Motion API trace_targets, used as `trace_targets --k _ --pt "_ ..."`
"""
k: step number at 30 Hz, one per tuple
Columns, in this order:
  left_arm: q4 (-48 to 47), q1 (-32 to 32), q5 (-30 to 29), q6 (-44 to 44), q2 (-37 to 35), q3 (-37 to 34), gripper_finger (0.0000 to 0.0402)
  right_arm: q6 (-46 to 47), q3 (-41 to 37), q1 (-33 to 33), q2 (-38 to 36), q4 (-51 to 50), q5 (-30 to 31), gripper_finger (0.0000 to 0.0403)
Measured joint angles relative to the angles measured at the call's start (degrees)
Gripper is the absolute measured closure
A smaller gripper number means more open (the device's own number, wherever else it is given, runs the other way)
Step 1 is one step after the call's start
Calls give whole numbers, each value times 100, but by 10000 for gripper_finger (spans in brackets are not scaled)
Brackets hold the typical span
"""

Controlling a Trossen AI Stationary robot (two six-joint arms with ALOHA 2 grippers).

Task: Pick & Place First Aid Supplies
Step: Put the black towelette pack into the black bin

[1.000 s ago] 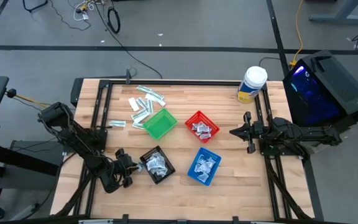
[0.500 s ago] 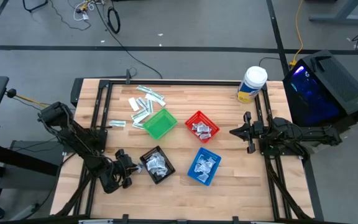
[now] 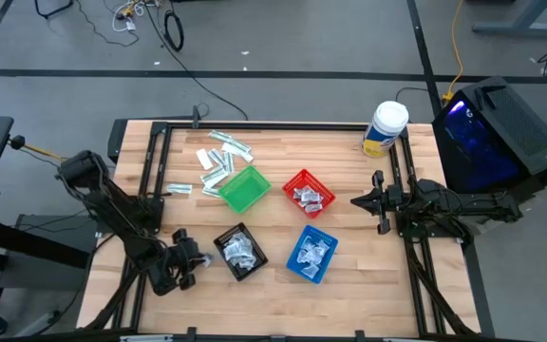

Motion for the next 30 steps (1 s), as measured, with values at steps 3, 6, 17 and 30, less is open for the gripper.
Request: trace_targets --k 3,6,17,30 --pt "-84 -39 77 4 -93 -4 324 0 -1 0 0 0 -2 390" --pt "-178 -45 155 4 -185 -7 324 0 0 0 -2 0 -1 390" --pt "-306 -40 222 120 -414 -9 323 2 0 0 -1 0 0 390" --pt "-389 -38 320 324 -574 -6 323 0 0 0 -2 0 0 390"
